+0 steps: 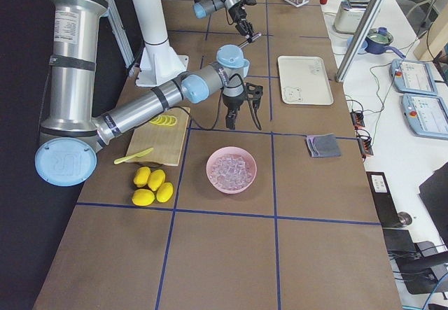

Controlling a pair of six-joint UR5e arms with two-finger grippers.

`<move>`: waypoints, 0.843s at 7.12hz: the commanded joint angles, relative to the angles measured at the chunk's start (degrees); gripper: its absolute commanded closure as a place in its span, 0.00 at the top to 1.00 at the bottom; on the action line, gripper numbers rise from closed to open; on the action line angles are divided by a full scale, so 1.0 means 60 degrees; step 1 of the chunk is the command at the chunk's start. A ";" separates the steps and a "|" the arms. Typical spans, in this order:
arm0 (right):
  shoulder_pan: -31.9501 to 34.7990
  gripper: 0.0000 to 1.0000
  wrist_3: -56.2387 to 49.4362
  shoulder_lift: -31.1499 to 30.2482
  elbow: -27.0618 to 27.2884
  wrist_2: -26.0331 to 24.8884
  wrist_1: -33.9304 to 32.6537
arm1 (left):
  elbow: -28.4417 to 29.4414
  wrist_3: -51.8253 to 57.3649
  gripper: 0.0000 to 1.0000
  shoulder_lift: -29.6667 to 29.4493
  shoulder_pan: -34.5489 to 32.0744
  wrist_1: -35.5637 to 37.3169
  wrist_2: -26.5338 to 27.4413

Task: Mash ice and strawberries in cup
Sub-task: 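Grasp the steel muddler upright with the left gripper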

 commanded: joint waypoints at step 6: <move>-0.0004 1.00 -0.0004 0.0101 -0.0122 0.0010 0.0000 | 0.0772 0.2771 0.00 0.0125 0.1200 -0.3040 0.3553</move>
